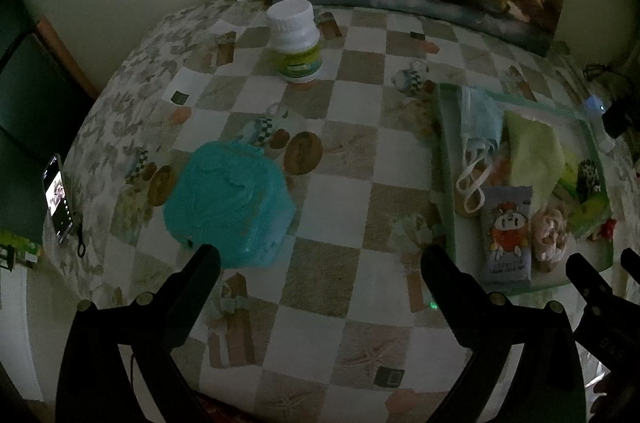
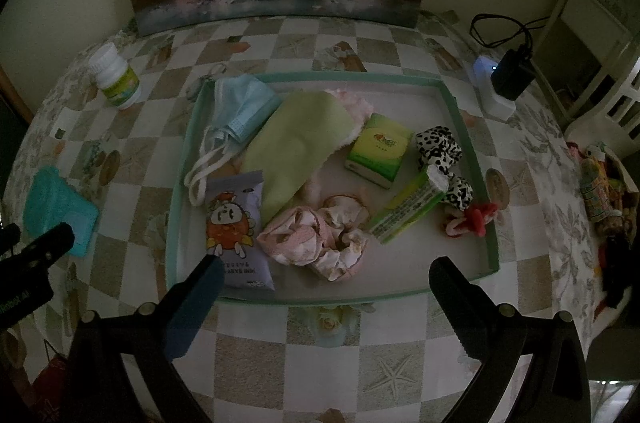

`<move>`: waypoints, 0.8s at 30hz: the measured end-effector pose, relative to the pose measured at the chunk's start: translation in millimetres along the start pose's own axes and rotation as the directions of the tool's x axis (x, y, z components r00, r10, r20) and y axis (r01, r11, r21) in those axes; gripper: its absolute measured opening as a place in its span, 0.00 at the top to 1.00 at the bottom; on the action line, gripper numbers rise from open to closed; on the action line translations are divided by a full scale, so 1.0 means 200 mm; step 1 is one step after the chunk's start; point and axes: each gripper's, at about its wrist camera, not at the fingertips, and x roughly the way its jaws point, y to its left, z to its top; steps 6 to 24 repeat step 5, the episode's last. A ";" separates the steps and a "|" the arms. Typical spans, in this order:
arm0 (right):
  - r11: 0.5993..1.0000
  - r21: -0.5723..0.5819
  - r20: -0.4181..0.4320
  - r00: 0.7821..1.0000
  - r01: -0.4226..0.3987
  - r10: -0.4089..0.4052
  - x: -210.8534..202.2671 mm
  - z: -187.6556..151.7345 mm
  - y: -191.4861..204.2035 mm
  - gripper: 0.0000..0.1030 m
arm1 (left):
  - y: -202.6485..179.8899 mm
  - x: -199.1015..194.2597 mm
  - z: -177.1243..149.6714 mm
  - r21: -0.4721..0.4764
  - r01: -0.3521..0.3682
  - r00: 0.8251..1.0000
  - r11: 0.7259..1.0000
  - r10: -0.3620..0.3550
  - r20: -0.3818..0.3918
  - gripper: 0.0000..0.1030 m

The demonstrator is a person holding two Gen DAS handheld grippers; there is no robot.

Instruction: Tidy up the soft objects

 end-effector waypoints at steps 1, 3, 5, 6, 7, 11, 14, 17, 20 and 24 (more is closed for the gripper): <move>1.000 0.000 0.001 1.000 0.000 0.000 0.00 0.00 0.00 0.00 | 0.00 0.00 0.00 0.000 0.000 1.000 1.000 0.000 0.000 0.03; 1.000 0.000 0.001 1.000 0.000 0.000 0.01 -0.01 -0.01 0.00 | 0.00 0.00 0.00 0.001 -0.001 1.000 1.000 0.001 -0.002 0.03; 1.000 -0.001 0.000 1.000 0.000 0.000 0.01 -0.01 -0.01 0.00 | 0.01 0.01 0.01 0.001 -0.001 1.000 1.000 0.001 -0.003 0.03; 1.000 -0.001 0.000 1.000 0.000 0.000 0.01 -0.01 -0.01 0.00 | 0.01 0.01 0.01 0.001 -0.001 1.000 1.000 0.001 -0.003 0.03; 1.000 -0.001 0.000 1.000 0.000 0.000 0.01 -0.01 -0.01 0.00 | 0.01 0.01 0.01 0.001 -0.001 1.000 1.000 0.001 -0.003 0.03; 1.000 -0.001 0.000 1.000 0.000 0.000 0.01 -0.01 -0.01 0.00 | 0.01 0.01 0.01 0.001 -0.001 1.000 1.000 0.001 -0.003 0.03; 1.000 -0.001 0.000 1.000 0.000 0.000 0.01 -0.01 -0.01 0.00 | 0.01 0.01 0.01 0.001 -0.001 1.000 1.000 0.001 -0.003 0.03; 1.000 -0.001 0.000 1.000 0.000 0.000 0.01 -0.01 -0.01 0.00 | 0.01 0.01 0.01 0.001 -0.001 1.000 1.000 0.001 -0.003 0.03; 1.000 -0.001 0.000 1.000 0.000 0.000 0.01 -0.01 -0.01 0.00 | 0.01 0.01 0.01 0.001 -0.001 1.000 1.000 0.001 -0.003 0.03; 1.000 -0.001 0.000 1.000 0.000 0.000 0.01 -0.01 -0.01 0.00 | 0.01 0.01 0.01 0.001 -0.001 1.000 1.000 0.001 -0.003 0.03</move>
